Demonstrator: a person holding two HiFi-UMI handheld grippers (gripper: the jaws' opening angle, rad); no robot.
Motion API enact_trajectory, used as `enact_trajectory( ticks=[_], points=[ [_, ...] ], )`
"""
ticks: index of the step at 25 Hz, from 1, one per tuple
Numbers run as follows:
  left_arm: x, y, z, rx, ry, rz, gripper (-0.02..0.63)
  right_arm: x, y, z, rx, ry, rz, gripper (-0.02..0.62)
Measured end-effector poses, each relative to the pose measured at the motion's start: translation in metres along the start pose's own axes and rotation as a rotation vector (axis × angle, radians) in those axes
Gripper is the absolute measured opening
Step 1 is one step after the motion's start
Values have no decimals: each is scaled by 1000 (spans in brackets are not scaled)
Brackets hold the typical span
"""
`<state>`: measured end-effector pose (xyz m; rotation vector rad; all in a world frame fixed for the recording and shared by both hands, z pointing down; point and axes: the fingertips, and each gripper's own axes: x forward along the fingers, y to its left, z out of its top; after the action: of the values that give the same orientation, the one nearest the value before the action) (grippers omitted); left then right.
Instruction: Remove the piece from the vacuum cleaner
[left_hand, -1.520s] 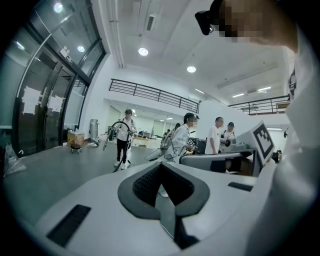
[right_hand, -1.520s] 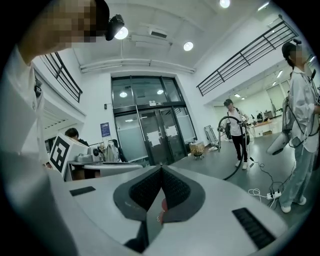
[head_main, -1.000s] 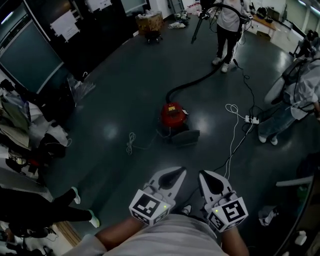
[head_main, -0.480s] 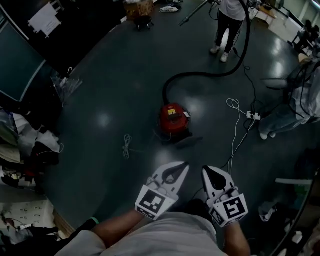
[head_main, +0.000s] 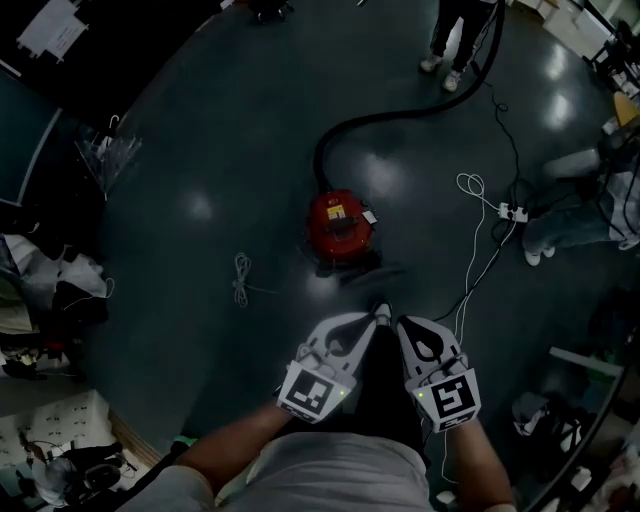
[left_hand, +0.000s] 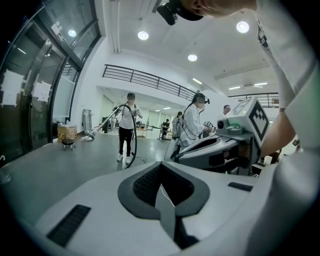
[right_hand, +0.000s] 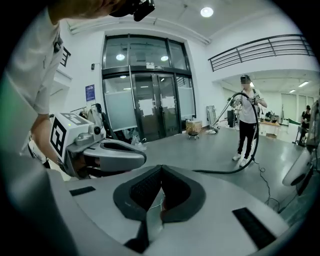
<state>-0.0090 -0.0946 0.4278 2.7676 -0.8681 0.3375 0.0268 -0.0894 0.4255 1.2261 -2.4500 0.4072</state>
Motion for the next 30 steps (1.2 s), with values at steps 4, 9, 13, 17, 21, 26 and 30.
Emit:
enact_trajectory(
  ticks=[4, 9, 13, 17, 21, 26, 30],
  points=[
    [48, 36, -36, -10, 25, 43, 5, 61, -38, -49, -11, 74, 47, 11],
    [106, 72, -102, -57, 48, 111, 5, 135, -84, -176, -93, 234, 129, 20],
    [142, 82, -172, -55, 98, 102, 5, 187, -105, -274, -241, 338, 176, 23],
    [159, 91, -217, -68, 106, 109, 5, 228, -112, -359, -441, 449, 242, 77],
    [160, 101, -243, -75, 119, 119, 5, 262, -121, -419, -629, 541, 297, 119],
    [152, 109, -271, -99, 139, 139, 5, 292, -127, -466, -837, 619, 362, 153],
    [147, 114, -283, -124, 148, 153, 5, 300, -129, -489, -965, 653, 373, 152]
  ],
)
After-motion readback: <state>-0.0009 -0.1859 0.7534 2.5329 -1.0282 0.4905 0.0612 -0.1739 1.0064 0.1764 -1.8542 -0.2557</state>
